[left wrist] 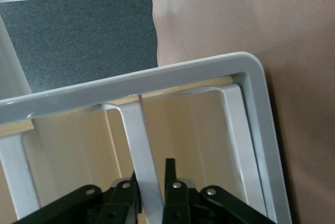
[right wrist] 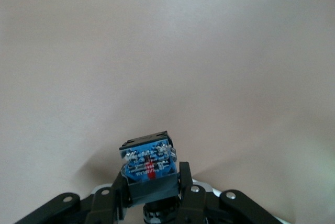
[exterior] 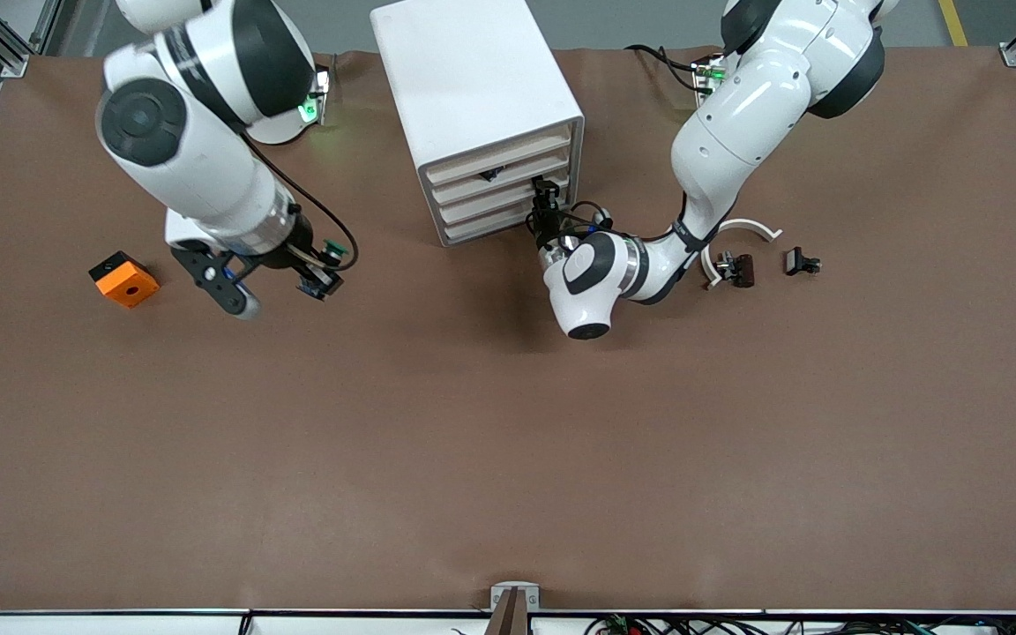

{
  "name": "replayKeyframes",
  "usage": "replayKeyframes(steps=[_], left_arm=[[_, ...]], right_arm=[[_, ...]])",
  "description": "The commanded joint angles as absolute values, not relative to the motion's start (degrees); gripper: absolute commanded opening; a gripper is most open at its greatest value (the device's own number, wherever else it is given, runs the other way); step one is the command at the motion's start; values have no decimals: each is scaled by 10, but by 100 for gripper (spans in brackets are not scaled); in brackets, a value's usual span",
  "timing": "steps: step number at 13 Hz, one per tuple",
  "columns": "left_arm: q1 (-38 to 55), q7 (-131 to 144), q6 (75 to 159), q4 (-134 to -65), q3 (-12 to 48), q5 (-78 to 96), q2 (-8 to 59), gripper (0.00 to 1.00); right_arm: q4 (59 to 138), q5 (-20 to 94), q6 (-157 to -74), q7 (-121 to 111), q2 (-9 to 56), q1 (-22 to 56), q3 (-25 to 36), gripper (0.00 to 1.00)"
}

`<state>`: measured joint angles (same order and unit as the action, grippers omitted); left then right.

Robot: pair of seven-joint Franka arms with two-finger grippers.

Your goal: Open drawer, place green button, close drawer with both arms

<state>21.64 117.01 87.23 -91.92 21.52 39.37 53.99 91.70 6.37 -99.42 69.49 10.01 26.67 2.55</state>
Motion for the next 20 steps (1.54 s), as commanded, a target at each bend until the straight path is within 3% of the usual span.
replayKeyframes(steps=[1,5,13,20], left_arm=[[216,1176,874,-909,213,402,542,8],[205,1175,874,-883,189,401,540,9],[199,1174,882,-793,84,436,542,15],[180,1174,888,-779,84,452,538,22]], right_arm=[[910,75,-993,757,118,285,22,0],[908,65,-1022,839,132,345,23,0],[910,37,-1071,911,182,434,23,0],[912,-13,-1172,1052,271,529,24,0]])
